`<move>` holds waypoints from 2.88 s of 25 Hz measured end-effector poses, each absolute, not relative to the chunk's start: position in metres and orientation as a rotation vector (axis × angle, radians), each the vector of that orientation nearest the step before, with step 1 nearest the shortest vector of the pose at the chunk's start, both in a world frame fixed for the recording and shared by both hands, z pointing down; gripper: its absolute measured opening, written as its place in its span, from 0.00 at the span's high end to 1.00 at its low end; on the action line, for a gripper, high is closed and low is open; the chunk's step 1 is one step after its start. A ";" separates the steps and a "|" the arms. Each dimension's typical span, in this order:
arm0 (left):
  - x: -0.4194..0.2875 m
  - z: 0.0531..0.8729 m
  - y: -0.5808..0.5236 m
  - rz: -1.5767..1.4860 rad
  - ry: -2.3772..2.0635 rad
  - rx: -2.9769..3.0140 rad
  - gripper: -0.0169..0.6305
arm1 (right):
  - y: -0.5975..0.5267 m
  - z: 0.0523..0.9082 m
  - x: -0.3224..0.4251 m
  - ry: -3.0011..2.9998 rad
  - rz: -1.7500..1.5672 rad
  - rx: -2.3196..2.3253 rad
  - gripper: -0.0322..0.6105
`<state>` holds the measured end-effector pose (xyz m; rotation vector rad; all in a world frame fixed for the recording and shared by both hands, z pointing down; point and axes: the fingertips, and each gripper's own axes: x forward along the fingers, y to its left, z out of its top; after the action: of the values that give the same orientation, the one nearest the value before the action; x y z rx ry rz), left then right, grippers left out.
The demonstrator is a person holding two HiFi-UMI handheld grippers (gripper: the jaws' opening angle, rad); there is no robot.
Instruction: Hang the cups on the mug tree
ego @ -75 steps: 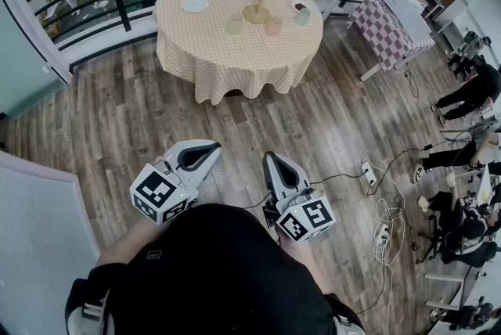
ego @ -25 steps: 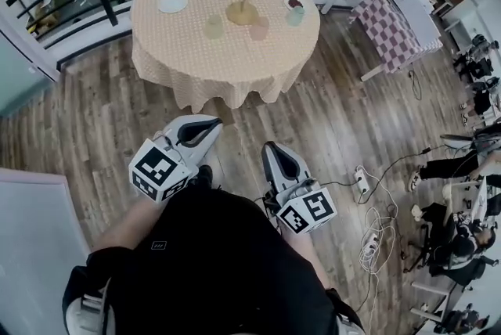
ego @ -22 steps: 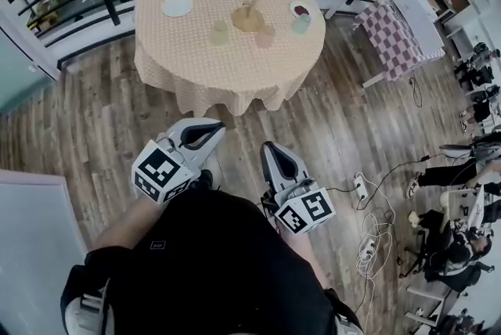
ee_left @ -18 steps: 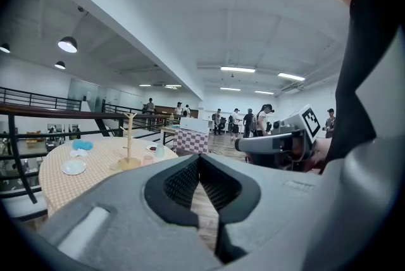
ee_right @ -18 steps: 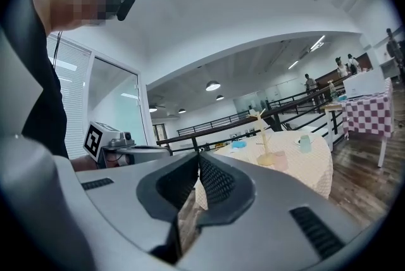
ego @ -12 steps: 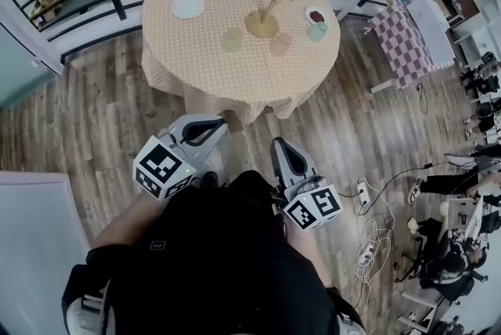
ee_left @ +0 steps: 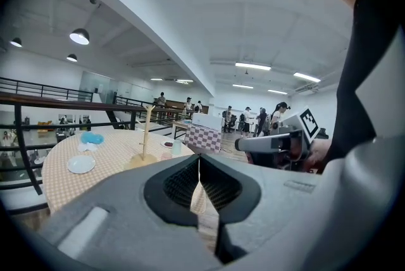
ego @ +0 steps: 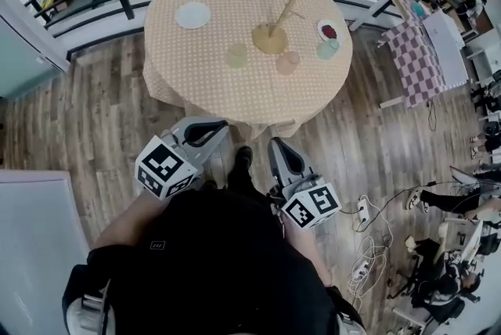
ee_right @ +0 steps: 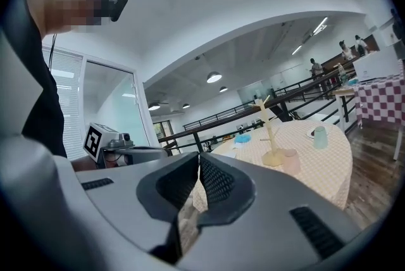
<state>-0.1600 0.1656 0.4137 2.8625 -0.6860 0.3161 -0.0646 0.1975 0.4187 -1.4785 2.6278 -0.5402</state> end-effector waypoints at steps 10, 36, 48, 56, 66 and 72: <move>-0.113 0.404 0.073 0.209 -0.815 2.820 0.96 | 0.099 0.422 -0.029 2.737 -0.575 -1.328 0.92; -0.104 0.494 -0.084 0.404 -1.027 2.763 0.55 | -0.024 0.461 -0.030 2.850 -0.651 -1.168 0.92; -0.102 0.607 -0.129 0.651 -0.919 2.843 0.42 | -0.045 0.518 -0.026 2.828 -0.672 -1.308 0.92; -0.082 0.651 -0.148 0.915 -0.743 2.848 0.40 | -0.051 0.523 -0.010 2.781 -0.703 -1.357 0.92; -0.068 0.677 -0.153 1.242 -0.516 2.804 0.40 | -0.055 0.522 0.006 2.712 -0.854 -1.406 0.92; -0.069 0.677 -0.153 1.316 -0.438 2.814 0.44 | -0.057 0.504 -0.002 2.742 -0.885 -1.408 0.92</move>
<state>-0.0691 -0.1529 0.6768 2.8137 -0.4382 1.3159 -0.0021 -0.0569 0.5040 -1.4077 2.7419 -0.8851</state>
